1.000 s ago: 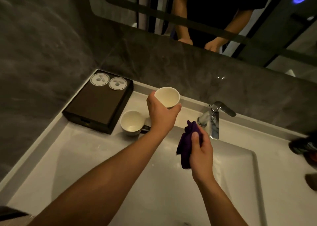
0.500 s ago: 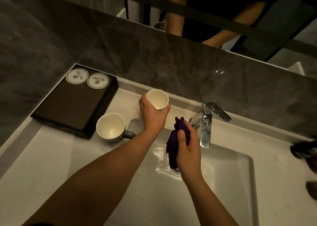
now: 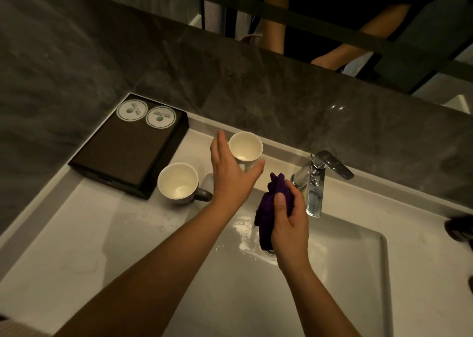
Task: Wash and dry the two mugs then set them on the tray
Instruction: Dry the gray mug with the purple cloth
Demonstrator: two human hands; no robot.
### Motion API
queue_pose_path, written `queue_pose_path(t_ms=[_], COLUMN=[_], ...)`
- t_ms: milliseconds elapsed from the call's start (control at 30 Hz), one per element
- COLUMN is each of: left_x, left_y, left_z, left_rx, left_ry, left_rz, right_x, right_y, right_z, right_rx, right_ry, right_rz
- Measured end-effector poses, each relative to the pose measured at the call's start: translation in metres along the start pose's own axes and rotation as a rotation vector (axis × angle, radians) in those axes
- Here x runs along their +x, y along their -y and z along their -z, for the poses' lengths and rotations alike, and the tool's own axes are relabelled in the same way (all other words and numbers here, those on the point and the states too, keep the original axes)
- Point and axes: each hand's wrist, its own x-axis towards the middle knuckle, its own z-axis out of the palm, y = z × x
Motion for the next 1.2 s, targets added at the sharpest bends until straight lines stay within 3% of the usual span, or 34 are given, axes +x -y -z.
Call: queue_pose_path(t_ms=[133,233,300,367,600,900,1067,1200], left_x=[-0.026,-0.021,-0.014,-0.008,-0.004,-0.038,-0.059,-0.071], left_y=[0.015,0.042,0.059,0.077,0.101,0.058,0.048,0.050], left_z=[0.075,0.119,0.134,0.138,0.140,0.169,0.183,0.184], left_rx=[0.197,0.358,0.292,0.215,0.026,-0.190,-0.358,-0.418], left_ry=[-0.169,-0.007,0.162,0.227,0.177,0.477,0.503,0.530], left_rz=[-0.123,0.052,0.166,0.187,0.132,-0.030,0.099,0.131], right_x=[-0.011,-0.020,-0.025,-0.030,-0.039,-0.036,-0.051,-0.057], right_y=[-0.001,0.000,0.003,0.006,0.026,0.083,0.098,0.101], right_z=[-0.004,-0.010,-0.016,-0.022,-0.041,-0.048,-0.041,-0.039], right_rx=[0.010,0.013,0.023,0.048,0.068,-0.257,-0.234,-0.430], right_ry=[0.021,0.053,0.077,0.101,0.215,0.555,0.696,0.672], right_rz=[0.011,-0.003,0.000,0.011,0.028,0.357,0.307,0.466])
